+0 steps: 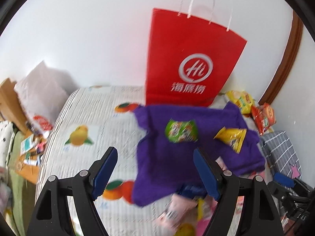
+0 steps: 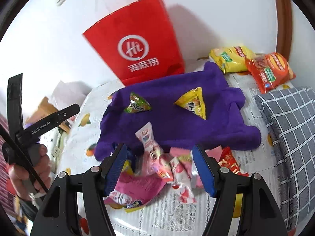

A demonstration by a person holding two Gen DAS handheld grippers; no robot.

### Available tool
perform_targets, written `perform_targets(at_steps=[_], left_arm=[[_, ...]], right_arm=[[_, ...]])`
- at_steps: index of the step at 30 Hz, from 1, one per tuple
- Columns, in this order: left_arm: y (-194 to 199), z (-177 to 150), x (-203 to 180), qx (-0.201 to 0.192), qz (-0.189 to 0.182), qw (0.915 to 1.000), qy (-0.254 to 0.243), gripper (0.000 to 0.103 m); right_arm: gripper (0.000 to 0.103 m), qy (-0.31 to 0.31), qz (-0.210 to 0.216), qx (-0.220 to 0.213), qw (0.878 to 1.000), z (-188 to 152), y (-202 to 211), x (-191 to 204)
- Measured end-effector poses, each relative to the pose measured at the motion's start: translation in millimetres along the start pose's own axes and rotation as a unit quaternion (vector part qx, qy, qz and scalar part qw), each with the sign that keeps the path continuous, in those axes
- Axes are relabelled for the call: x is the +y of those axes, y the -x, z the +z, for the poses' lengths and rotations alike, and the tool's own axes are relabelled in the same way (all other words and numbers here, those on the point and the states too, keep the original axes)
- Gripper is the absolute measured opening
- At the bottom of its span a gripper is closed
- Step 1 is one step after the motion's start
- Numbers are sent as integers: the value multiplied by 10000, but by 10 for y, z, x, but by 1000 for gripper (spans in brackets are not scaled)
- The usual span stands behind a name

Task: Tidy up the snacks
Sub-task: 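Grasp pink stick packet with right tool while left tool grasps pale pink candy packet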

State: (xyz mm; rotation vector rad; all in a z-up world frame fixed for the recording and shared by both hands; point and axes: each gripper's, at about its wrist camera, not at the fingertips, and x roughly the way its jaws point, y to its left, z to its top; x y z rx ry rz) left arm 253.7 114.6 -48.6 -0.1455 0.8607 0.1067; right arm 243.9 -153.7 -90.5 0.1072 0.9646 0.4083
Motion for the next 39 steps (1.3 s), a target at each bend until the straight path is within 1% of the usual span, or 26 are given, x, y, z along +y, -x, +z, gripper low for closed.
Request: perform_targets(at_steps=[2,4,5,6,8,10,12,14,16,18,22,23,25,27,28,31,32,35,39], left_arm=[[32,-103,88,48,53,10000,67,78],[53,-193,151,105,64,9999,106,78],[60,-234,174,126,62,9998,112,78],[68,-267,193,137,55,9998,109,78],[91,-324,230,131,68,9998,97,78],[90,-370,291,141,91,9998,120,78],[61,-397,348,166,83,9996,200,78],[5,-416,391,220,59,9992,317,78],[-74,-455,434,332,4,9987,394,78],[-113,-496,442,378,-17,9985,391,78],[-163,-578,458,443,-45,9982,397,78],[-172,-587,463,460,-57,9981,404,78],[-190,-621,474,501,-108,9977,442,78],[-205,-638,476,518,-136,9976,447,78],[-214,-660,468,537,-147,9975,442,78],[-242,-711,437,591,-215,9972,404,78],[-247,-718,424,606,-224,9972,387,78],[-258,-771,362,662,-202,9971,303,78],[-253,-834,274,709,-240,9969,226,78]], right_arm=[[69,287,-295,-105,9991,-66,-4,147],[68,534,-487,-173,9972,-79,-46,272],[64,641,-585,-155,9961,-77,-85,331],[58,738,-657,-116,9950,-67,-128,374],[53,960,-738,-31,9926,-55,-238,479],[53,1074,-810,104,9909,-54,-357,532],[52,1094,-1127,285,9872,-73,-505,555],[52,1131,-1153,303,9864,-107,-586,575],[50,1212,-1206,415,9844,-142,-695,586],[50,1327,-1343,485,9808,-170,-786,600],[49,1441,-1472,675,9762,-208,-969,605],[49,1406,-1445,693,9770,-212,-1008,591],[34,1231,-1365,755,9801,-199,-1044,542],[24,1134,-1419,808,9800,-181,-1034,490],[22,1066,-1361,797,9817,-172,-1013,474],[22,775,-950,705,9900,-164,-848,424],[22,702,-874,681,9914,-164,-780,411],[22,551,-675,557,9946,-194,-540,370],[22,414,-442,530,9968,-311,-284,304]])
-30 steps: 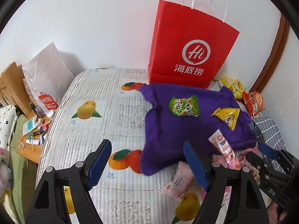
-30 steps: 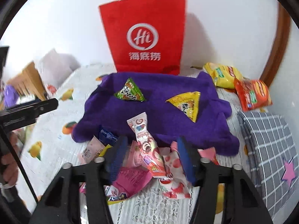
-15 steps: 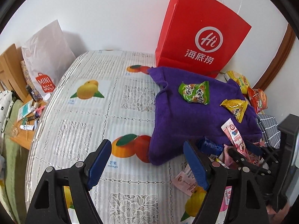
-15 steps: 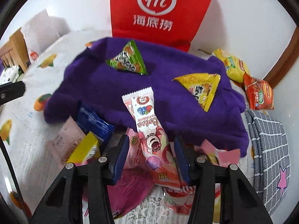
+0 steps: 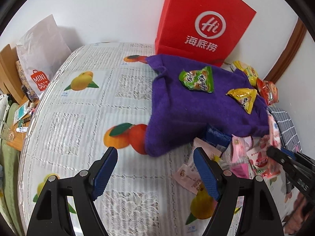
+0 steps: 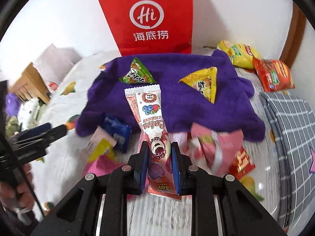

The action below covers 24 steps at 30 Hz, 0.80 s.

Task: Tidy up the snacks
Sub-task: 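Grasp pink stick packet with right tool while left tool grasps pale pink candy packet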

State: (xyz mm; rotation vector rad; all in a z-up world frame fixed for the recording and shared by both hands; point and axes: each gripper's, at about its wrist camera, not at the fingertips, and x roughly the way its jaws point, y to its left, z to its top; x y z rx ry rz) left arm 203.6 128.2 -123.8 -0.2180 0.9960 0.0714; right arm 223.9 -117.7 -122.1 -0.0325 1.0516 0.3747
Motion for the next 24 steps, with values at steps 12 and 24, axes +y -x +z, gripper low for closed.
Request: perform_targets(at_steps=[12,24], left_arm=[[-254,-297,-361,300,138,9977,-588,78],[-443,-291,-475,344,-335,9964,-694,77]], right_arm=[[22,-126,-136,449,9988,-730,-31,-302],[27,63,-245,704,9972,-748,-138,-317]])
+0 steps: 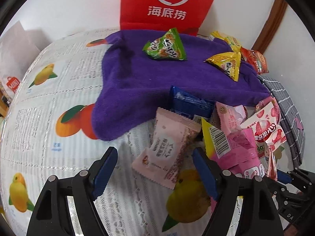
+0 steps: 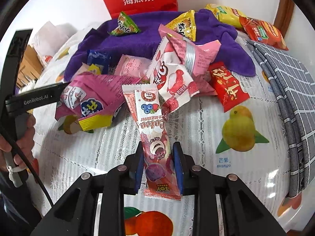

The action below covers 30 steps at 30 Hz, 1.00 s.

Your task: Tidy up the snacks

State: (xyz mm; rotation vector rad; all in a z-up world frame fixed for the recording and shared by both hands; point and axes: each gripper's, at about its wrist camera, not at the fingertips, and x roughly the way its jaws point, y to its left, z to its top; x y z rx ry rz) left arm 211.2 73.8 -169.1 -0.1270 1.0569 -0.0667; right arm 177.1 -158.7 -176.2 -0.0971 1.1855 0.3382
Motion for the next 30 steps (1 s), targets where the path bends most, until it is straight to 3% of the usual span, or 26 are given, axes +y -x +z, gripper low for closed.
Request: perform_targets(at_steps=[9,11,16,19,30], left_arm=[[-86,15,-63,-94,-113,9998,-121,76],[-82,16,-62,-147,-168,9997,-128,71],[-81,17,-72,-187,26,9996,-190,44],[-56,9,-46,-169,-39,9997,-175,37],[177,-71,51,-170,-18,9998,-38,33]], right_arm=[[28,40,-77,-132,9999,-37,-7,36],[27,7,-59,-147,9999,-37,-3,28],[26,-41,-33,-148,9999,-48,15,6],[25,-225,250,-120,9994,-52,38,-46],[22,-456,471,-296,9974,-95,257,-96]])
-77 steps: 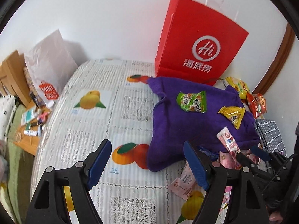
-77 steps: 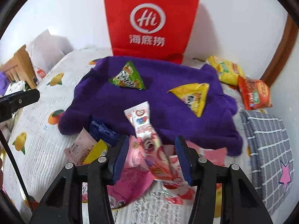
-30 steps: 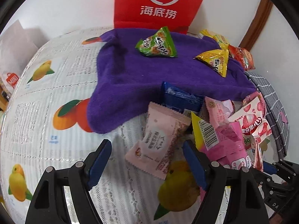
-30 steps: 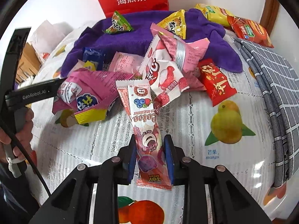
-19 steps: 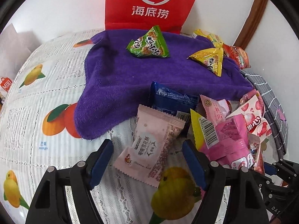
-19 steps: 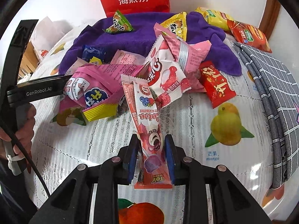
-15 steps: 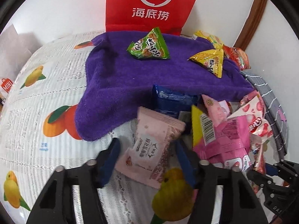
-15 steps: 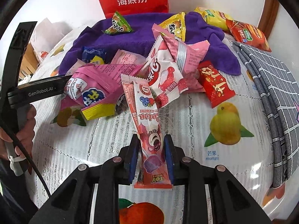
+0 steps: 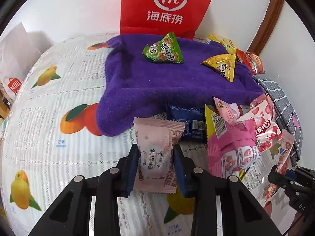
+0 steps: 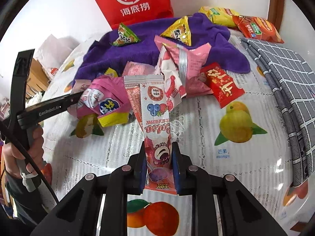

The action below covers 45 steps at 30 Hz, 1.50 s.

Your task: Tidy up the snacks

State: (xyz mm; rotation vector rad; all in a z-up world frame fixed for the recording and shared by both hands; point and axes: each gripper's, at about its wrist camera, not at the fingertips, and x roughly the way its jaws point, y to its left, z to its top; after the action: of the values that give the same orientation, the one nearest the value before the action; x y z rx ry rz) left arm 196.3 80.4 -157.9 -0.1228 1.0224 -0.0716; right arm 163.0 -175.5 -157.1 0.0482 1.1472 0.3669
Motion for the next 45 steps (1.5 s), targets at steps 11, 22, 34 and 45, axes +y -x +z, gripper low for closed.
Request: perform_targets(at_steps=[11,22,34,45], left_arm=[[430,8,-14,-284,78,9996,18,33],[787,143,-138,-520,57,9986,-68,33],[841,481,-159,-680,39,9976,-113,33],[576,996,-188,-676,82,9974,-248,33]], right_arm=[[22,-8,209,-279,9994,-18,322,63],[22,1,230,-644,9977,157,661,99],[22,3,288,-842,9960,582,697,130],[22,-9,222,-983,9949,1149,525,73]])
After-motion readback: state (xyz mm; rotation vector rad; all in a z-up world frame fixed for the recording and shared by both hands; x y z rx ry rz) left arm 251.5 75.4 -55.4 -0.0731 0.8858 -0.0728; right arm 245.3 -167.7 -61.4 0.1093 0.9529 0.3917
